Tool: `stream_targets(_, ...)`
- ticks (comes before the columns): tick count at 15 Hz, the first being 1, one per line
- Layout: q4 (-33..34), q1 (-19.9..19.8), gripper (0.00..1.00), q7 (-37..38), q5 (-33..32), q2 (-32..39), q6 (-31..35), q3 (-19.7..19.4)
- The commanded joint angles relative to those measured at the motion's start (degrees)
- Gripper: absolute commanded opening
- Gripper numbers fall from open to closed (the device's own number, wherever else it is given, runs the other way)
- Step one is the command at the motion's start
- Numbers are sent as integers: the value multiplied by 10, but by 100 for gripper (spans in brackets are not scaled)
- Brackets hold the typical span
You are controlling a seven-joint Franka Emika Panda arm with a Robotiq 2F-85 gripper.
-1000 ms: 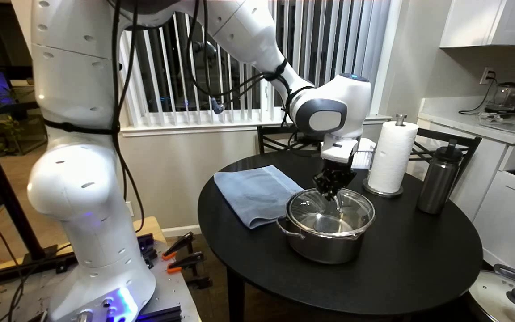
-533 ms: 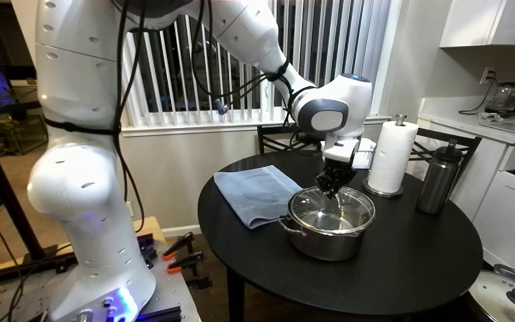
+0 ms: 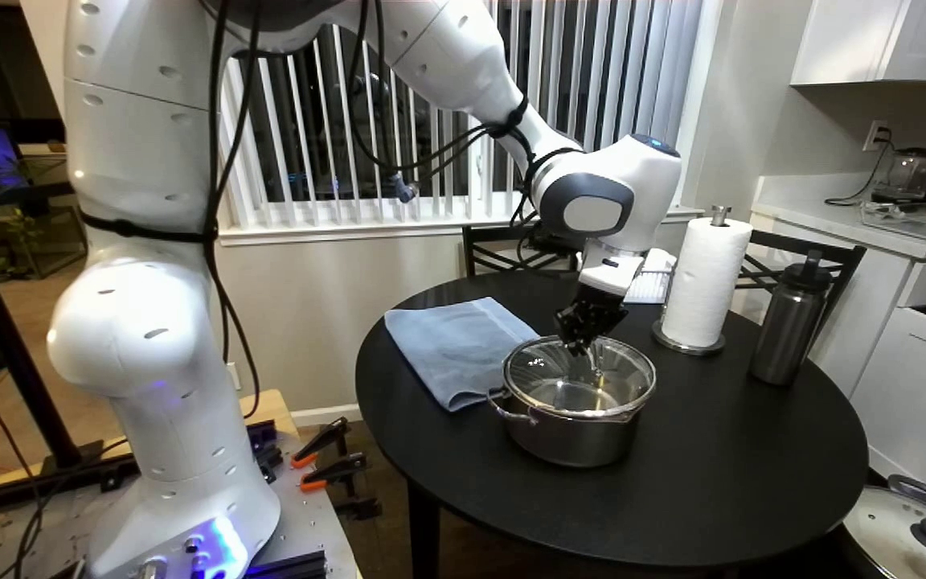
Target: Put the glass lid on the black pot.
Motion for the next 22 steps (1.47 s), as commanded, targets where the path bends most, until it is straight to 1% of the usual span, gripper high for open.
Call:
stream_targets(1, 18, -10, 7, -24, 22, -4, -56, 3)
stream_targets(4, 25, -10, 7, -24, 25, 2, -73, 2)
stream_targets(8, 25, -16, 7, -38, 52, 9, -70, 4)
stream_targets(12, 16, -34, 7, -100, 133, 14, -57, 9)
stream_targets(15, 16, -38, 7, -133, 169, 20, -61, 5)
stream_targets(22, 5, -38, 7, -164, 181, 4, -68, -4)
